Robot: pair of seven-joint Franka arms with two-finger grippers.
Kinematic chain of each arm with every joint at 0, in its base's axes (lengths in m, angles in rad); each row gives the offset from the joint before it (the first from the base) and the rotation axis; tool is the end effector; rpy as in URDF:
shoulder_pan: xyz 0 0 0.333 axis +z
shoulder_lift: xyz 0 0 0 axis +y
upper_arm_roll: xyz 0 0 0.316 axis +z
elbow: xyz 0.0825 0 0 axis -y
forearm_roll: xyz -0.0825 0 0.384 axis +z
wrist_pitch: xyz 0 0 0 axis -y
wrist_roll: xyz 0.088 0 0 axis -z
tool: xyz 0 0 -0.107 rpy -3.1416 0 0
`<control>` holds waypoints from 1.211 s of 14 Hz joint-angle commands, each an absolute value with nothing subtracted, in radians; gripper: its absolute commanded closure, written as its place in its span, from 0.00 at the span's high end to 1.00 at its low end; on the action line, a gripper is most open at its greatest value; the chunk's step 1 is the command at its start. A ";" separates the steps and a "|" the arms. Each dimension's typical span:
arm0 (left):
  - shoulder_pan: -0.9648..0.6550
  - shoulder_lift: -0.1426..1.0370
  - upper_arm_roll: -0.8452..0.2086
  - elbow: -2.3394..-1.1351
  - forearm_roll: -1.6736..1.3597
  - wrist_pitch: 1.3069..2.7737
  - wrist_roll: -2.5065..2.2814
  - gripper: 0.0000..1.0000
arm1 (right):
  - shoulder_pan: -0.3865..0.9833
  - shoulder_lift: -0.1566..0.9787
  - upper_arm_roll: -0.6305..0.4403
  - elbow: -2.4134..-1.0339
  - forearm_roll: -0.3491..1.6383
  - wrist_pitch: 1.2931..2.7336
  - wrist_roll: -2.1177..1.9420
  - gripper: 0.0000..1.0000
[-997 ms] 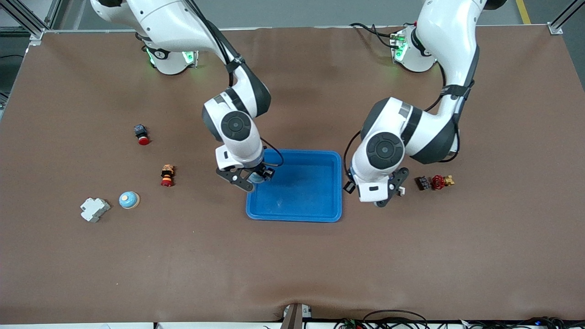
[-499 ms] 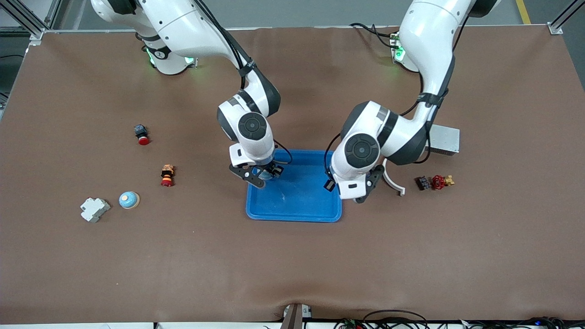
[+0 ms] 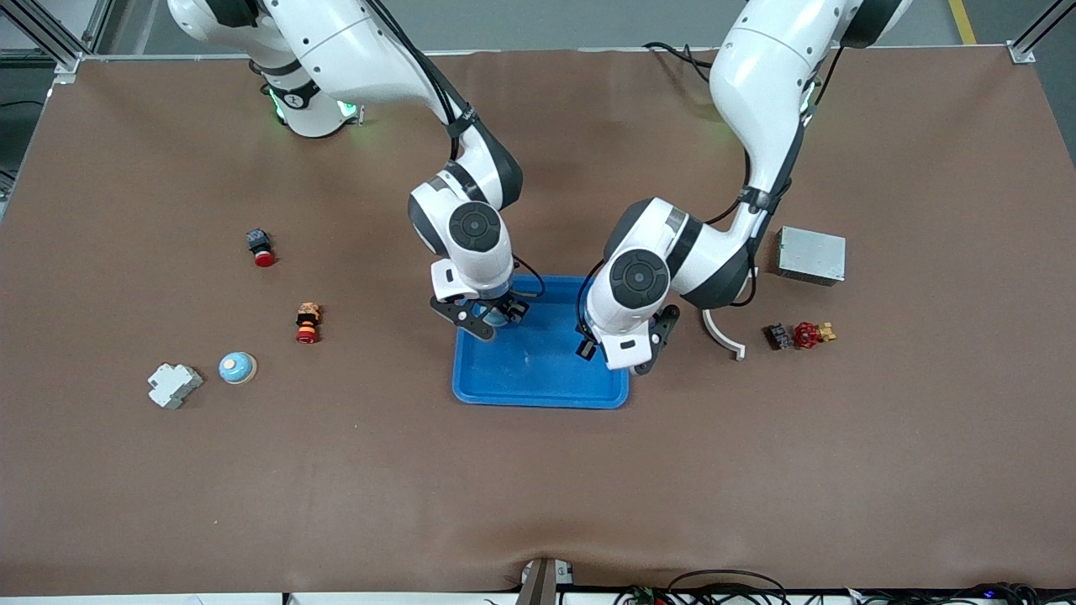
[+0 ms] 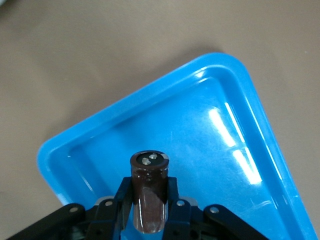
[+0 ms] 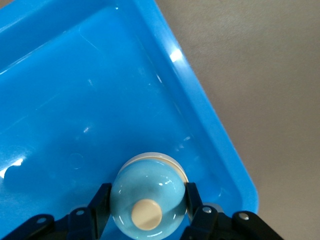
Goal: Place electrolytic capacitor and blue bell in tray
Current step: 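Lower the capacitor and the bell into the tray and open both grippers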
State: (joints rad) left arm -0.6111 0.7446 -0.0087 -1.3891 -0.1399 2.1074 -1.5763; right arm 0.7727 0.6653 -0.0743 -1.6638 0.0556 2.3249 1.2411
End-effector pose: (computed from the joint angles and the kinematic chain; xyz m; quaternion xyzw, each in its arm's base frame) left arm 0.5903 -0.4277 0.2655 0.8680 0.4924 -0.0617 0.0168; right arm 0.5190 0.4443 0.2201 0.9603 -0.2788 0.0017 0.0023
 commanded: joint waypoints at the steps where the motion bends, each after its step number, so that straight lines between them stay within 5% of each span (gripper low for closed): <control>1: -0.632 0.772 0.002 -1.384 -0.158 2.135 -1.591 0.00 | 0.791 0.689 -0.084 -1.658 0.049 2.356 1.272 0.00; 17: -0.649 0.815 0.003 -1.439 -0.143 2.135 -1.591 0.02 | 0.815 0.738 -0.087 -1.638 0.044 2.375 1.308 0.00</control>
State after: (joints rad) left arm -0.6343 0.8172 -0.0073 -1.4329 -0.1400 2.1233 -1.5785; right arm 0.7972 0.7157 -0.0746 -1.6574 0.0542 2.3641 1.2794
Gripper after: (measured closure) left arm 0.678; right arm 0.357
